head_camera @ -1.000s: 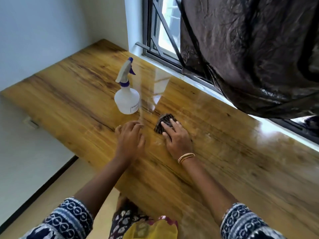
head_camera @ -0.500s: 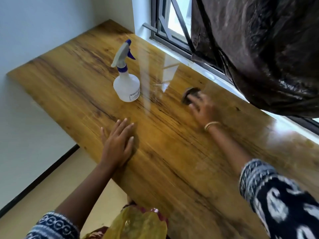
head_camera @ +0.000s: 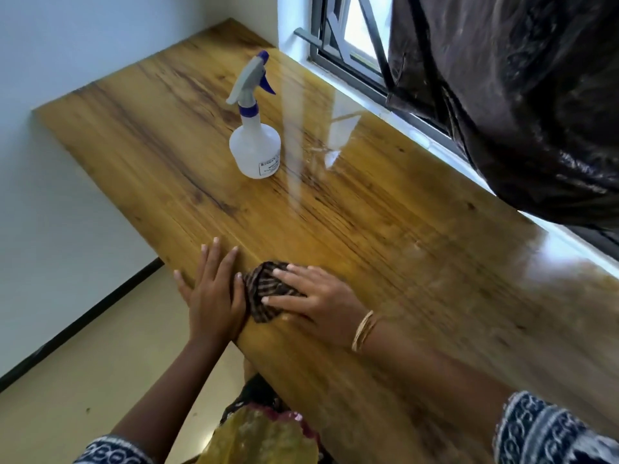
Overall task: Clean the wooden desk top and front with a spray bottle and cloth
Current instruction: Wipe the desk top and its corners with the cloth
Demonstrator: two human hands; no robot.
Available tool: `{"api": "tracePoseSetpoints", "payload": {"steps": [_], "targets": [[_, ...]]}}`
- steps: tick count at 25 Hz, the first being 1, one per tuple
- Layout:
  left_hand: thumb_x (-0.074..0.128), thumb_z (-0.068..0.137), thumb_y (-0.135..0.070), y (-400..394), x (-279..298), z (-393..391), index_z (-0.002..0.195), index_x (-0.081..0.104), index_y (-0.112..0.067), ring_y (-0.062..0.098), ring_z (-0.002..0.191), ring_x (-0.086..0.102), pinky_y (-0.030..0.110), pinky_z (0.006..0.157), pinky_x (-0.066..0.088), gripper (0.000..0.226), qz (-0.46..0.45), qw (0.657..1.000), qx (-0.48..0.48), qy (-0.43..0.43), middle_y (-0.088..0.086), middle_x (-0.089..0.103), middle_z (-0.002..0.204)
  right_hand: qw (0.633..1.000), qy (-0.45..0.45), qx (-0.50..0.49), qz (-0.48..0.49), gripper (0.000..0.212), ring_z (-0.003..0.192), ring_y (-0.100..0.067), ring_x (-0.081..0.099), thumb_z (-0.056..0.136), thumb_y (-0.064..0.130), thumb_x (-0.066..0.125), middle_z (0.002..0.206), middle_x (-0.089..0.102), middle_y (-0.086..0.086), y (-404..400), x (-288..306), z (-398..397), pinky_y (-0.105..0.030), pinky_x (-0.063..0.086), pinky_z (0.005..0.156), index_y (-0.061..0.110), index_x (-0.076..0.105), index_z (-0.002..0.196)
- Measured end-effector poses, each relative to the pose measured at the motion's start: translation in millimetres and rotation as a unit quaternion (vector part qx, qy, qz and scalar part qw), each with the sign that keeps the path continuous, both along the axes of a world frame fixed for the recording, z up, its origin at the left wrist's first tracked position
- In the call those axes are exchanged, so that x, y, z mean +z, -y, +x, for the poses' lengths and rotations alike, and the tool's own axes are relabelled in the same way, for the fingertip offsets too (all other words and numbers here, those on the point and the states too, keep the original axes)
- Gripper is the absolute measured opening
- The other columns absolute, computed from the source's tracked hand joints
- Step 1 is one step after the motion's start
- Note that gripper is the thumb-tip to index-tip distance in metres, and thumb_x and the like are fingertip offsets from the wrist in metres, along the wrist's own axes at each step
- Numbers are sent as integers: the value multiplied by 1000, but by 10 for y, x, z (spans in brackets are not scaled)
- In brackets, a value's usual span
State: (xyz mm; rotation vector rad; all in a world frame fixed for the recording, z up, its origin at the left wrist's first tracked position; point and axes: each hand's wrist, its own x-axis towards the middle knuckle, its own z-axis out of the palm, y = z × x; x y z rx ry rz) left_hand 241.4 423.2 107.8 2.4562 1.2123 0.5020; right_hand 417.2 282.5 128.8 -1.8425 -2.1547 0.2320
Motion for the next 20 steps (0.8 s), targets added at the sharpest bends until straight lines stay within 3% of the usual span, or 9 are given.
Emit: {"api": "tracePoseSetpoints", "payload": {"steps": [3, 6, 8, 9, 11, 14, 17, 18, 20], "targets": [[35, 97, -36, -40, -17, -7, 142, 47, -19, 19, 150, 14, 63, 116, 1, 50, -4, 1000, -13, 6, 3, 32, 157, 987, 59, -144, 38, 44, 128, -26, 49, 95, 45, 48, 149, 45, -4, -254, 29, 1155, -45, 45, 104, 42, 47, 139], [36, 97, -38, -27, -17, -20, 142, 47, -21, 18, 150, 15, 63, 116, 0, 50, -4, 1000, -19, 3, 0, 33, 157, 894, 22, -448, 12, 52, 132, -36, 44, 90, 44, 47, 152, 39, -14, -331, 50, 2509, -52, 41, 105, 32, 49, 140], [34, 96, -39, -33, -7, -7, 143, 46, -25, 18, 150, 14, 64, 115, 0, 50, -1, 1000, -22, -3, -1, 32, 157, 840, -28, -541, 0, 57, 136, -39, 39, 86, 43, 45, 154, 35, -17, -373, 52, 2781, -50, 33, 111, 27, 50, 141], [34, 96, -41, -33, -4, -13, 144, 45, -27, 19, 150, 13, 64, 115, 0, 50, -1, 999, -31, -10, -2, 32, 157, 841, -22, -540, -2, 54, 136, -40, 38, 89, 40, 47, 154, 35, -18, -426, 57, 2669, -51, 32, 112, 26, 50, 141], [33, 95, -46, -55, 8, -23, 145, 41, -35, 20, 150, 12, 66, 113, 0, 52, 8, 998, -49, -37, -5, 29, 158, 889, 24, -457, 10, 47, 134, -39, 40, 94, 38, 46, 151, 39, -16, -473, 72, 2059, -54, 36, 108, 30, 47, 141], [31, 94, -52, -61, 7, -20, 146, 36, -43, 23, 151, 12, 67, 112, 1, 53, 14, 996, -62, -68, -9, 27, 158, 981, 30, -191, -5, 46, 137, -33, 40, 96, 42, 47, 153, 40, -8, -264, 48, 902, -50, 36, 111, 38, 46, 141], [31, 94, -53, -73, -22, -41, 147, 34, -45, 22, 151, 11, 67, 112, 0, 54, 14, 995, -57, -80, -10, 26, 159, 995, 26, 90, -32, 42, 142, -28, 37, 100, 42, 49, 155, 37, -5, 43, 3, 626, -43, 29, 116, 37, 48, 141], [30, 94, -53, -80, -27, -41, 147, 33, -45, 22, 151, 11, 66, 113, 0, 53, 11, 995, -56, -82, -10, 25, 159, 994, 39, 104, -17, 42, 141, -27, 37, 99, 41, 50, 155, 38, -5, -29, 20, 885, -44, 30, 116, 37, 48, 141], [30, 95, -53, -74, -20, -26, 146, 34, -45, 21, 151, 11, 65, 113, -1, 52, 12, 995, -58, -84, -11, 26, 159, 997, 58, -38, 17, 45, 138, -28, 41, 96, 39, 53, 153, 41, -6, -270, 29, 1542, -46, 36, 111, 36, 49, 141]]}}
